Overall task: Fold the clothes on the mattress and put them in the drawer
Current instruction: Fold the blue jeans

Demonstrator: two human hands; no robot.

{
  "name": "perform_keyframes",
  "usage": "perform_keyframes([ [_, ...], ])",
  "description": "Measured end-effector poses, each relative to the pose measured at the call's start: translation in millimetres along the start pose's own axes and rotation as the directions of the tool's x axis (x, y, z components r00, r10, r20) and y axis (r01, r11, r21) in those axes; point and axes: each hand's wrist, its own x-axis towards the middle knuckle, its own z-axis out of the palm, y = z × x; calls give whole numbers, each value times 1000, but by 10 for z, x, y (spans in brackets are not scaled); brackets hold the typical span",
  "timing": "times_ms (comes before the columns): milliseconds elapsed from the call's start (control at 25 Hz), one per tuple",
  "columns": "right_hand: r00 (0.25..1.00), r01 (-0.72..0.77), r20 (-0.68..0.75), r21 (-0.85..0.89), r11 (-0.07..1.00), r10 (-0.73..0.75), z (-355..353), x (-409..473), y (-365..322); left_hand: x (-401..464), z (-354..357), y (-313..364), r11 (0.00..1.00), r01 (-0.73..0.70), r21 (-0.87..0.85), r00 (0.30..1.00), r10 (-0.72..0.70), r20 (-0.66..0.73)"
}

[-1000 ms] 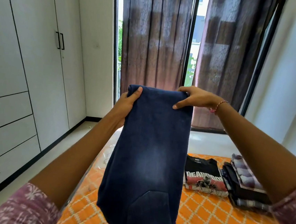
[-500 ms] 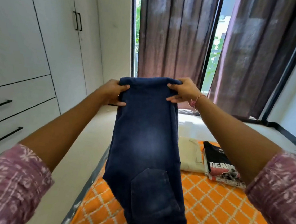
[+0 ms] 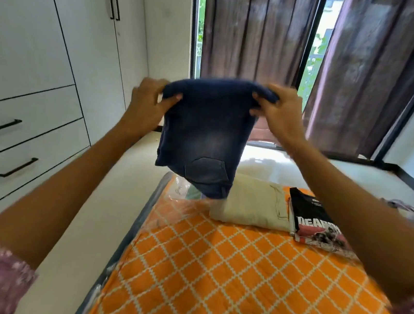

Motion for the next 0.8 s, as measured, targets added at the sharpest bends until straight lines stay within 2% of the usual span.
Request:
perform_keyframes([
  [40, 999, 34, 45, -163, 986, -27, -80, -417, 155, -407, 59, -66, 1000, 3, 6, 998, -3, 64],
  [120, 986, 90, 168, -417, 904, -21, -199, -1436, 412, -1428, 238, -205, 1000, 29, -10, 942, -24, 336],
  [160, 964, 122, 265, -475, 871, 10, -212, -1960, 499, -1950, 373, -278, 999, 39, 20, 858, -44, 512],
  [240, 854, 212, 509, -529, 822, 107, -122, -2872, 696, -2827, 659, -429, 983, 24, 184, 609, -160, 777],
  [280, 713, 228, 648, -575, 786, 267, -63, -3217, 747, -3145, 791, -483, 961, -10, 277, 505, -234, 831],
  [320, 567, 208, 706, -621, 756, 424, -21, -3466, 784, -3348, 892, -510, 940, -40, 339, 432, -290, 854],
  [360, 425, 178, 722, -658, 731, 546, -1, -3607, 855, -3434, 971, -525, 926, -58, 372, 392, -321, 862],
  [440, 264, 142, 725, -682, 718, 636, 2, -3632, 936, -3422, 1027, -490, 924, -115, 364, 316, -313, 895],
  [480, 193, 133, 744, -666, 734, 640, 11, -3596, 919, -3388, 1038, -474, 937, -131, 325, 251, -286, 925],
  [520, 107, 131, 783, -622, 772, 613, 30, -3602, 884, -3396, 1053, -454, 954, -122, 274, 152, -255, 955],
  [600, -136, 79, 832, -532, 843, 538, 61, -3779, 795, -3513, 1077, -390, 977, -32, 210, -115, -212, 970],
  [680, -371, 15, 769, -556, 831, 521, 62, -3963, 731, -3637, 1068, -401, 951, 127, 283, -375, -218, 901],
  [720, -460, -44, 725, -596, 802, 513, 46, -3959, 718, -3613, 1037, -421, 896, 253, 364, -453, -223, 863],
  [760, -493, -128, 700, -645, 753, 516, 57, -3869, 725, -3540, 1020, -448, 824, 376, 425, -458, -234, 858],
  [800, -445, -211, 714, -671, 711, 541, 95, -3744, 761, -3453, 1040, -493, 762, 487, 427, -368, -265, 891],
])
